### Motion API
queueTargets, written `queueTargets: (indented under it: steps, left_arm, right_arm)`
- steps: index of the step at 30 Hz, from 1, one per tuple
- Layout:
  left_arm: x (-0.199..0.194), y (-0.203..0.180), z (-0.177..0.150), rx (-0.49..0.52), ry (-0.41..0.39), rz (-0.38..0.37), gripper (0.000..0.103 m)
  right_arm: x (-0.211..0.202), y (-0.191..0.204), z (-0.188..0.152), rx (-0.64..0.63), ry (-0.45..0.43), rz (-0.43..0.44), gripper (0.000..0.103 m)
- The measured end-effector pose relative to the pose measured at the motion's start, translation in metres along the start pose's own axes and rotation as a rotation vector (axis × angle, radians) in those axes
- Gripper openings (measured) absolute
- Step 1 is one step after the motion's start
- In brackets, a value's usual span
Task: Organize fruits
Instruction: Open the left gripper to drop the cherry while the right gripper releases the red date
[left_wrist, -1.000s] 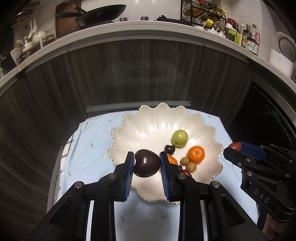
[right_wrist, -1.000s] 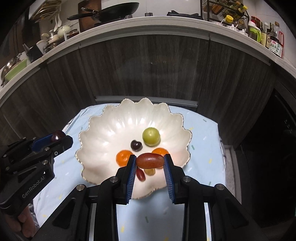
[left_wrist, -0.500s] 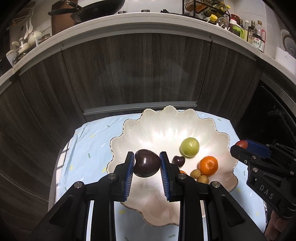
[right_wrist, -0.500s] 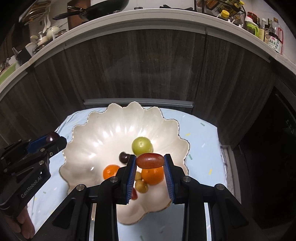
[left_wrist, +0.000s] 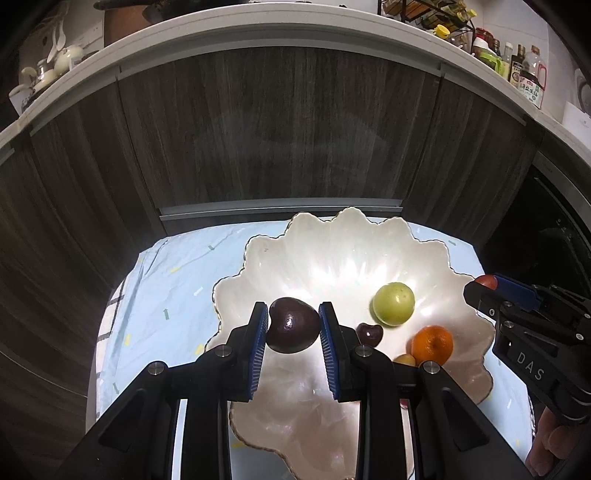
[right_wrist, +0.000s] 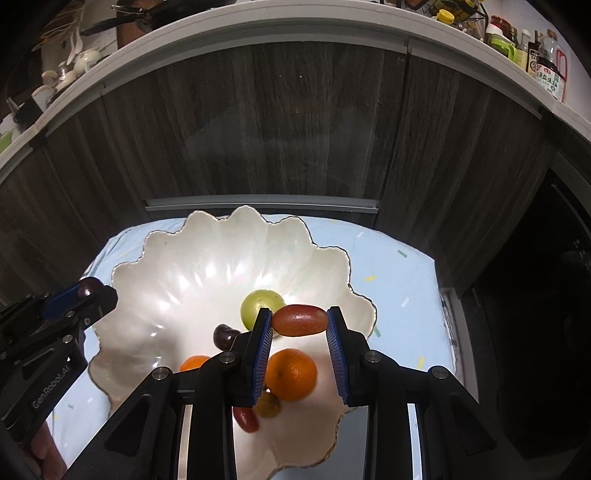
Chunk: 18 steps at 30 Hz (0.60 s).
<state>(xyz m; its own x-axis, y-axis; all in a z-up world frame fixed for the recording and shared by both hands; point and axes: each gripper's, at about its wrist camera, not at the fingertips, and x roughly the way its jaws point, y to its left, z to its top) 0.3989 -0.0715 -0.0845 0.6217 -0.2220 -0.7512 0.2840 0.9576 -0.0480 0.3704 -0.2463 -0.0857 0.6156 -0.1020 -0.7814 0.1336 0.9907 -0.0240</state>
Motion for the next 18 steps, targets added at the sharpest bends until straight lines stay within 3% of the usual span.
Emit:
queueTargets:
  steps: [3, 9, 14, 18]
  left_arm:
    - [0.004, 0.000, 0.000, 0.002, 0.007, 0.003, 0.029]
    - [0.006, 0.000, -0.001, 0.008, 0.008, 0.011, 0.044]
    - [0.003, -0.001, -0.002, 0.011, 0.006, 0.027, 0.056]
    - [0.000, -0.001, -0.001, 0.013, 0.002, 0.033, 0.060]
  right_arm:
    - [0.005, 0.001, 0.001, -0.001, 0.005, 0.002, 0.031]
    - [0.011, 0.001, 0.001, 0.004, 0.018, -0.010, 0.035]
    - [0.006, 0.000, 0.001, 0.011, -0.008, -0.042, 0.068]
    - [0.000, 0.000, 0.001, 0.011, -0.025, -0.047, 0.071]
